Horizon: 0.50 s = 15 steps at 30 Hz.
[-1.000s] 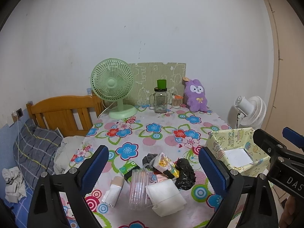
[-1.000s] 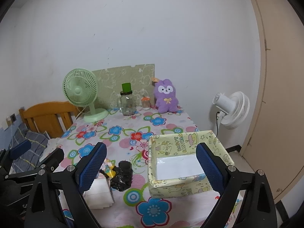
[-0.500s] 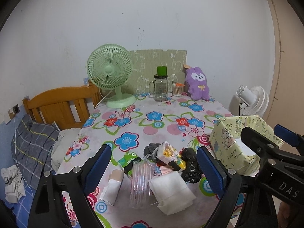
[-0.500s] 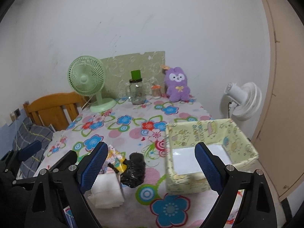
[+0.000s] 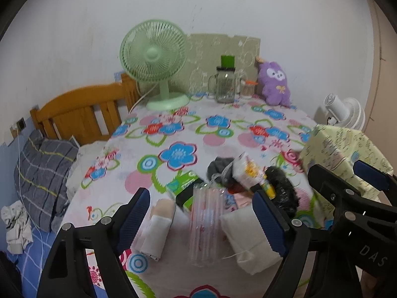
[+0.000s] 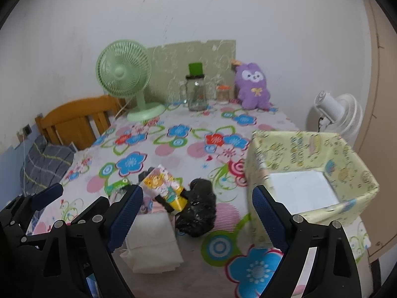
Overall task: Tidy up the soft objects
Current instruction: 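Grasp the clear straw bundle with the left tool while the right tool approaches the yellow tissue pack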
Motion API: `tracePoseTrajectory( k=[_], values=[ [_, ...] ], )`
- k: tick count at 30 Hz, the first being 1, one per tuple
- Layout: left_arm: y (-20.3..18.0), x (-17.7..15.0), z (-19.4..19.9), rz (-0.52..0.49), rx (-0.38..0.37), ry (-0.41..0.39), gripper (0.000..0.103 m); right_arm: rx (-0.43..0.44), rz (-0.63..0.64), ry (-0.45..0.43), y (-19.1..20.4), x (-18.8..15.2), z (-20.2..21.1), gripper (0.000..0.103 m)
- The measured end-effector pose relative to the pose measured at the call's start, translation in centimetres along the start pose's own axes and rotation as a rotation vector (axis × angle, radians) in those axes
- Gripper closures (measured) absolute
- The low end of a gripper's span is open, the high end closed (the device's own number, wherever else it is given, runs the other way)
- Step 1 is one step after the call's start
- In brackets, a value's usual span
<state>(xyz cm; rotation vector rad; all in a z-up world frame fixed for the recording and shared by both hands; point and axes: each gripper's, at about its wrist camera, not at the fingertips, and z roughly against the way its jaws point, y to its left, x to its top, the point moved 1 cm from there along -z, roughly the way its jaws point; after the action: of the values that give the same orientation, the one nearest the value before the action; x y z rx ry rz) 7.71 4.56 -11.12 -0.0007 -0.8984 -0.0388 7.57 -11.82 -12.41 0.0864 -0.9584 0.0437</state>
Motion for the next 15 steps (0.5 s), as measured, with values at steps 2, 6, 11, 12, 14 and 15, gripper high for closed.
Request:
tracePoseTrajectory(
  k=[2, 6, 11, 12, 14, 15],
  values=[
    [0.4, -0.3, -0.9, 0.008, -0.001, 0.024, 0.019, 0.006, 0.009, 0.021, 0.5, -0.2, -1.0, 0.012],
    [0.7, -0.8, -2.2, 0.014, -0.005, 0.056, 0.022, 0.016, 0.027, 0.055, 1.4, -0.5, -2.8, 0.012],
    [0.8, -1.0, -3.8, 0.018, -0.023, 0.096, 0.026, 0.028, 0.039, 0.096, 2.2, -0.7, -4.8, 0.012],
    [0.7, -1.0, -4.1, 0.017, -0.026, 0.100, 0.027, 0.030, 0.040, 0.103, 2.3, -0.7, -5.1, 0.012],
    [0.5, -1.0, -4.6, 0.015, -0.027, 0.103, 0.028, 0.035, 0.041, 0.120, 2.5, -0.6, -5.8, 0.012],
    [0.4, -1.0, -4.8, 0.013, -0.029, 0.104, 0.029, 0.036, 0.043, 0.124, 2.6, -0.6, -6.1, 0.012]
  ],
)
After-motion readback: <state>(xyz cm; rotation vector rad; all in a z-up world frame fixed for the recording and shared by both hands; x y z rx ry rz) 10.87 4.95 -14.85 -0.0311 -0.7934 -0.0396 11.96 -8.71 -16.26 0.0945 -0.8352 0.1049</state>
